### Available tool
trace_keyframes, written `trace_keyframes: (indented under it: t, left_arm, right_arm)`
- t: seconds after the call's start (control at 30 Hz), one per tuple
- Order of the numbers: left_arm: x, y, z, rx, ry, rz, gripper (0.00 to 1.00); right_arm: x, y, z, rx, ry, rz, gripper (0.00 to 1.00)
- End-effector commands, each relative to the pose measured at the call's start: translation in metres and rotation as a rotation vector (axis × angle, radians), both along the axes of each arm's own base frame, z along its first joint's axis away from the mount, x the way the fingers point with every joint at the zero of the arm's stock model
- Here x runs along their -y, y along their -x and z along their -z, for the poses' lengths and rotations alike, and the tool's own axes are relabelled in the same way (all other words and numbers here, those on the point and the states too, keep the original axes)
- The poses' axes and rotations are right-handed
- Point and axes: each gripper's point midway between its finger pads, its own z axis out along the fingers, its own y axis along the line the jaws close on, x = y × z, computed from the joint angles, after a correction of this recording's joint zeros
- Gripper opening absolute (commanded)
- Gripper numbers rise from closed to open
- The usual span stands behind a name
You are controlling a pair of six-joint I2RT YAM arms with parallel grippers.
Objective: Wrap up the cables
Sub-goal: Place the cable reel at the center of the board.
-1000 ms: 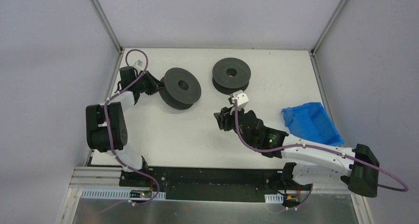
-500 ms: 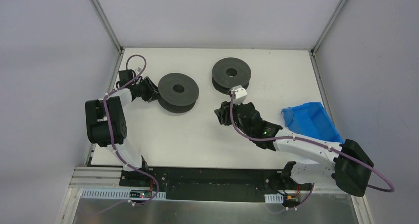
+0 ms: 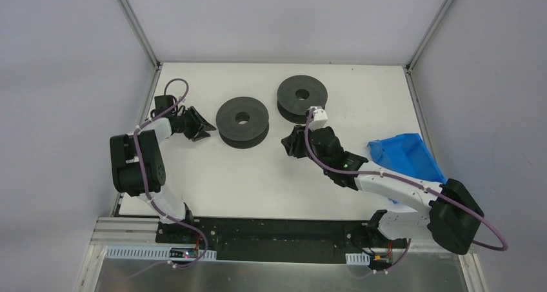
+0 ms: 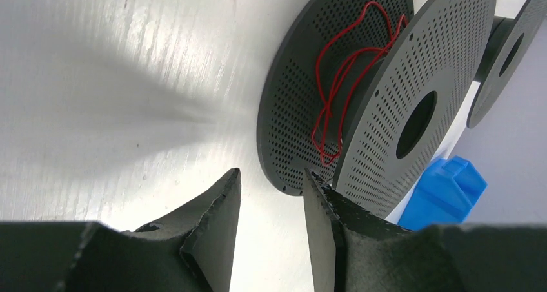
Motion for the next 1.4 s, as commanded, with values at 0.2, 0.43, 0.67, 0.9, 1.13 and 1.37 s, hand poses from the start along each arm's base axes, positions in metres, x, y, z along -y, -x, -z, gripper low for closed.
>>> trace_keyframes:
  t: [0.2,0.43,0.67,0.9,1.13,1.37]
  left_arm:
    - [-0.024,0.015,-0.025,0.011,-0.079,-0.103,0.38]
    - [-0.026,0.008,-0.071,0.146,-0.133,-0.099,0.36]
    - [0.014,0.001,-0.091,0.218,-0.074,0.025,0.35]
    - [0.058,-0.018,-0.105,0.265,-0.005,0.128,0.34]
    - [0.073,-0.025,-0.081,0.217,0.042,0.147,0.33]
    - [0.075,-0.022,-0.058,0.168,0.062,0.151,0.33]
  right_arm:
    - [0.003,-0.048,-0.016,-0.134,-0.187,0.079,0.39]
    - [-0.014,-0.108,0.001,-0.304,-0.284,0.129,0.24]
    - [-0.046,-0.155,0.034,-0.349,-0.432,0.242,0.24]
    - [-0.053,-0.179,0.064,-0.384,-0.466,0.366,0.28]
    - [-0.062,-0.180,0.093,-0.437,-0.526,0.387,0.30]
    - [-0.076,-0.176,0.102,-0.472,-0.548,0.356,0.30]
